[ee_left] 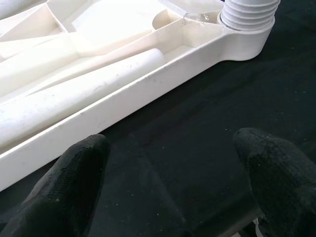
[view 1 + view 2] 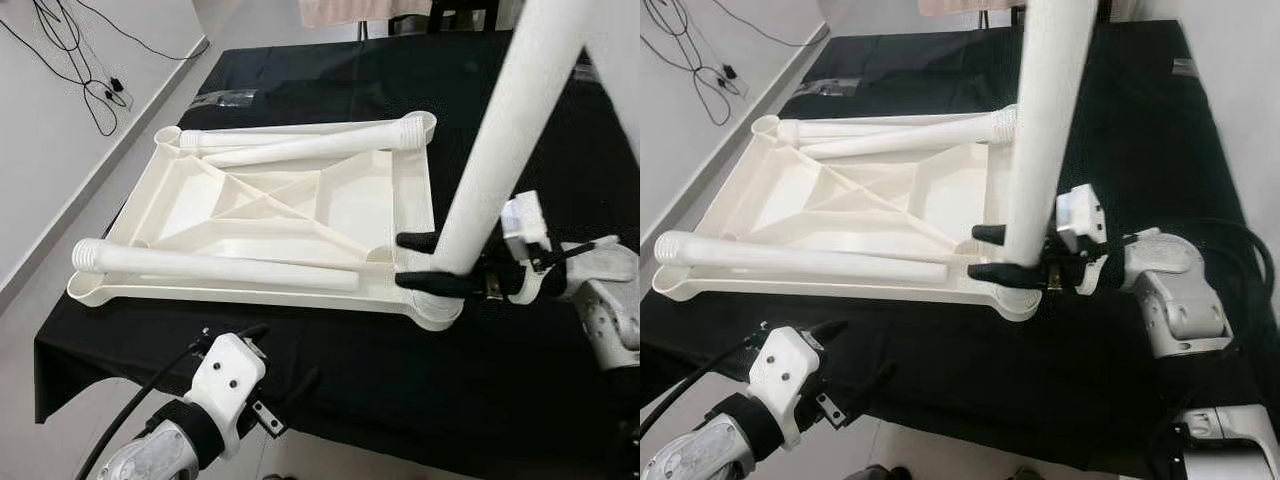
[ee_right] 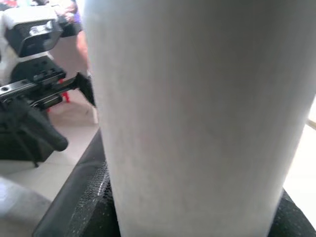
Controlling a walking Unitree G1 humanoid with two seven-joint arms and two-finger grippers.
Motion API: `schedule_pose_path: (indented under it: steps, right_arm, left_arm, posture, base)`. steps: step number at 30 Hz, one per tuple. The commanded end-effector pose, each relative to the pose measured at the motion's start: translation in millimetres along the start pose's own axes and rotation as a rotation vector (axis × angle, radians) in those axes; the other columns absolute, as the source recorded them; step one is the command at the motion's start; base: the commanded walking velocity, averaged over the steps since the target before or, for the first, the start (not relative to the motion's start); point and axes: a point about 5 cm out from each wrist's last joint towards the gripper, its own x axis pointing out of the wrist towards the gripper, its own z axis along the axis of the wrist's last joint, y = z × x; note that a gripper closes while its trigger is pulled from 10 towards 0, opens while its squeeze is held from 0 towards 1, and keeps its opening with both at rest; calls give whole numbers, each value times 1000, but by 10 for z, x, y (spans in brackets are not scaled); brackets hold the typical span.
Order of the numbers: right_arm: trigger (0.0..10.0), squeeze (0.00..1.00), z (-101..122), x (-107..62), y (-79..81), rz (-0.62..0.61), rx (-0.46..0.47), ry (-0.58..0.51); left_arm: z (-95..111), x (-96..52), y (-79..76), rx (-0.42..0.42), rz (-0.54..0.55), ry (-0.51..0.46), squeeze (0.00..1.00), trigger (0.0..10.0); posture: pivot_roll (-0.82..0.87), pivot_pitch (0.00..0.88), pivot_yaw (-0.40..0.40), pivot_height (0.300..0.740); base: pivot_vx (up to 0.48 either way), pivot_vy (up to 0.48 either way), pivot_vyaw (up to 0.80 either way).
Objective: Building children table
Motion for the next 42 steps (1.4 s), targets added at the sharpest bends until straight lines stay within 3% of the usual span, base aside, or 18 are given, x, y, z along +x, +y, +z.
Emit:
schedule_pose_path:
  steps: [1,11,16,24,35,39,40,41,42]
  right_arm:
    - [10000,0,-313,128,147,133,134,100]
    - [10000,0,-332,184,86,177,156,121]
    - [10000,0,-316,252,49,161,181,67]
    - [10000,0,-335,416,153,94,197,-16]
    - [10000,0,-340,539,203,-146,142,-20]
    - [10000,0,-366,591,312,-233,154,28]
    - [10000,0,-411,645,374,-301,165,99]
    - [10000,0,-411,645,374,-301,165,99]
    - [10000,0,-476,675,366,-483,213,172]
  left_arm:
    - [-36,-33,-4,-3,-11,28,0,10000]
    - [-35,-34,-24,-10,-12,25,0,10000]
    - [-25,-37,-28,-14,-11,21,0,10000]
    - [-10,-40,-24,-19,-4,15,0,10000]
    - [-3,-41,-26,-21,-4,13,0,10000]
    - [-2,-35,-18,-22,-1,11,0,10000]
    - [-3,-33,-13,-22,1,11,0,10000]
    - [-3,-33,-13,-22,1,11,0,10000]
    - [-7,-30,-11,-20,2,11,0,10000]
  posture:
    - [59,234,130,740]
    - [60,232,119,740]
    - [57,240,115,740]
    - [50,255,112,740]
    - [41,259,104,740]
    - [30,259,101,740]
    - [28,259,99,740]
    - [28,259,99,740]
    - [29,254,87,740]
  base:
    - [0,0,0]
    - [0,0,0]
    - [0,0,0]
    - [0,0,0]
    - [0,0,0]
    - [0,0,0]
    - [0,0,0]
    - [0,0,0]
    - [0,0,0]
